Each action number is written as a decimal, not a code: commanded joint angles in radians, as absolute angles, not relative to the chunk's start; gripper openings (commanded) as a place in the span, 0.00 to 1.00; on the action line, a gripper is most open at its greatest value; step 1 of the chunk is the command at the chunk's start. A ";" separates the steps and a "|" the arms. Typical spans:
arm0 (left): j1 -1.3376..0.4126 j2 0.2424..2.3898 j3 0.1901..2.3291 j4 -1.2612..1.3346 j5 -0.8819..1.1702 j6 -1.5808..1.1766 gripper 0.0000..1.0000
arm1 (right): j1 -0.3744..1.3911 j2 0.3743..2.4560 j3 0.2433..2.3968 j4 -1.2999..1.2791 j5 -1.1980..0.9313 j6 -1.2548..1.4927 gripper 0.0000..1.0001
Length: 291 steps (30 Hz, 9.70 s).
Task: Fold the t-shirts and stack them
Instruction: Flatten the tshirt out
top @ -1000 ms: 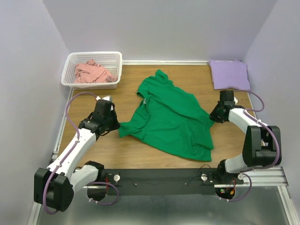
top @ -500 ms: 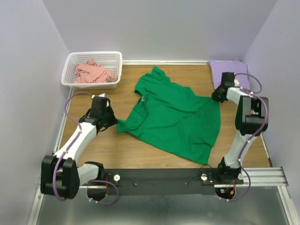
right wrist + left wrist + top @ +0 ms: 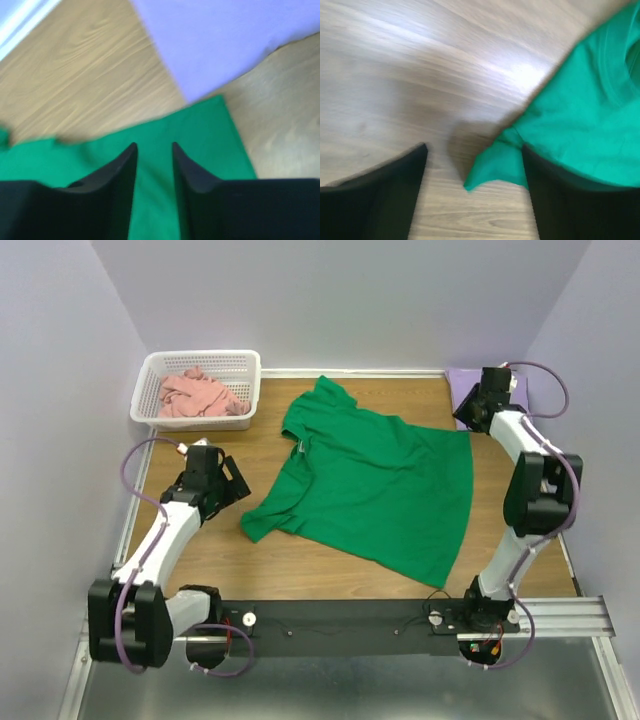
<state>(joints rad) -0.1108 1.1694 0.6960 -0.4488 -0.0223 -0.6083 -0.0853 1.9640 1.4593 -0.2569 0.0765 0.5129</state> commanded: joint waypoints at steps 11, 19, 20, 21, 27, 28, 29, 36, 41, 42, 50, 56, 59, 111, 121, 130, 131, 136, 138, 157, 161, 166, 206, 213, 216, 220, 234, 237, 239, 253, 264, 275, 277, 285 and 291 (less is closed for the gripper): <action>-0.410 1.132 0.908 -0.572 -0.141 -0.584 0.90 | 0.075 1.428 0.895 -0.391 -0.130 0.589 0.56; -0.643 1.452 1.064 -0.517 -0.382 -0.574 0.95 | 0.077 1.347 0.743 -0.396 -0.132 0.609 0.55; -0.652 1.512 1.100 -0.508 -0.403 -0.566 0.94 | 0.077 1.348 0.733 -0.396 -0.126 0.611 0.55; -0.660 1.541 1.118 -0.505 -0.406 -0.554 0.92 | 0.077 1.351 0.727 -0.394 -0.123 0.611 0.56; -0.692 1.730 1.206 -0.463 -0.419 -0.512 0.81 | 0.077 1.381 0.700 -0.393 -0.083 0.624 0.56; -0.692 1.750 1.212 -0.463 -0.426 -0.511 0.80 | 0.075 1.384 0.698 -0.391 -0.080 0.624 0.56; -0.693 1.776 1.216 -0.454 -0.455 -0.514 0.75 | 0.077 1.387 0.696 -0.391 -0.069 0.624 0.56; -0.693 1.856 1.226 -0.400 -0.497 -0.518 0.67 | 0.077 1.430 0.698 -0.382 -0.034 0.617 0.56; -0.693 1.894 1.241 -0.393 -0.514 -0.517 0.52 | 0.077 1.457 0.706 -0.374 -0.008 0.614 0.56; -0.693 1.899 1.246 -0.400 -0.525 -0.518 0.48 | 0.075 1.463 0.707 -0.374 -0.006 0.615 0.56; -0.592 1.841 1.221 -0.434 -0.574 -0.531 0.05 | 0.075 1.506 0.724 -0.371 0.081 0.612 0.55; -0.454 1.750 1.200 -0.433 -0.601 -0.463 0.04 | 0.058 1.569 0.755 -0.374 0.144 0.621 0.54; -0.388 1.756 1.200 -0.434 -0.612 -0.431 0.04 | 0.035 1.604 0.782 -0.377 0.198 0.630 0.53; -0.336 1.634 0.866 -0.419 -0.417 -0.727 0.21 | 0.072 1.508 0.739 -0.436 0.257 0.591 0.49; -0.268 1.717 1.011 -0.403 -0.523 -0.554 0.22 | 0.061 1.684 0.936 -0.417 0.288 0.558 0.50; -0.314 1.562 1.000 -0.462 -0.371 -0.638 0.58 | 0.063 1.546 0.934 -0.419 0.089 0.512 0.54; -0.346 1.498 0.980 -0.488 -0.359 -0.664 0.67 | 0.063 1.508 0.924 -0.425 0.075 0.512 0.55; -0.454 1.324 0.829 -0.558 -0.273 -0.839 0.84 | 0.066 1.401 0.864 -0.454 0.048 0.509 0.61; -0.492 1.257 0.784 -0.581 -0.244 -0.889 0.84 | 0.066 1.358 0.851 -0.465 0.017 0.499 0.62; -0.721 1.377 0.750 -0.620 -0.262 -1.155 0.76 | 0.089 1.177 0.785 -0.526 -0.127 0.463 0.87; -0.738 1.462 0.810 -0.644 -0.317 -1.170 0.67 | 0.089 1.141 0.770 -0.535 -0.144 0.459 0.87; -0.738 1.496 0.845 -0.686 -0.365 -1.184 0.63 | 0.091 1.121 0.765 -0.543 -0.155 0.454 0.87; -0.654 1.293 0.914 -0.796 -0.472 -0.987 0.00 | 0.081 1.146 0.710 -0.617 0.191 0.544 0.89; -0.515 1.140 0.908 -0.738 -0.374 -0.746 0.00 | -0.089 1.195 0.684 -0.632 0.106 0.633 0.83; -0.496 1.102 0.894 -0.701 -0.336 -0.686 0.00 | -0.124 1.192 0.658 -0.641 0.069 0.731 0.81; -0.483 1.080 0.891 -0.628 -0.258 -0.626 0.00 | -0.124 1.148 0.623 -0.714 0.049 0.831 0.79; -0.482 1.042 0.798 -0.557 -0.178 -0.601 0.00 | -0.121 1.242 0.581 -0.631 -0.087 0.750 0.49; -0.479 1.034 0.788 -0.567 -0.204 -0.638 0.00 | -0.121 1.354 0.635 -0.556 -0.063 0.715 0.48; -0.477 1.038 0.795 -0.589 -0.210 -0.656 0.00 | -0.121 1.447 0.673 -0.532 -0.034 0.700 0.47; -0.472 1.126 0.775 -0.440 -0.126 -0.727 0.00 | -0.123 1.799 1.175 -0.502 0.182 0.552 0.57; -0.472 1.161 0.815 -0.368 -0.058 -0.675 0.00 | -0.123 1.447 0.875 -0.689 0.267 0.669 0.68; -0.472 1.166 0.821 -0.367 -0.049 -0.637 0.00 | -0.124 1.399 0.747 -0.621 0.158 0.713 0.67; -0.472 1.163 0.821 -0.371 -0.054 -0.632 0.00 | -0.123 1.407 0.729 -0.594 0.143 0.722 0.67; -0.472 1.155 0.819 -0.390 -0.068 -0.629 0.00 | -0.124 1.433 0.715 -0.514 0.169 0.729 0.64; -0.472 1.140 0.819 -0.408 -0.075 -0.627 0.00 | -0.124 1.465 0.715 -0.488 0.181 0.726 0.62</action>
<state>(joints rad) -0.4786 1.1687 0.7906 -0.3923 -0.0677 -0.6399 -0.1181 1.4220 0.7265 -0.5381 0.1684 0.7067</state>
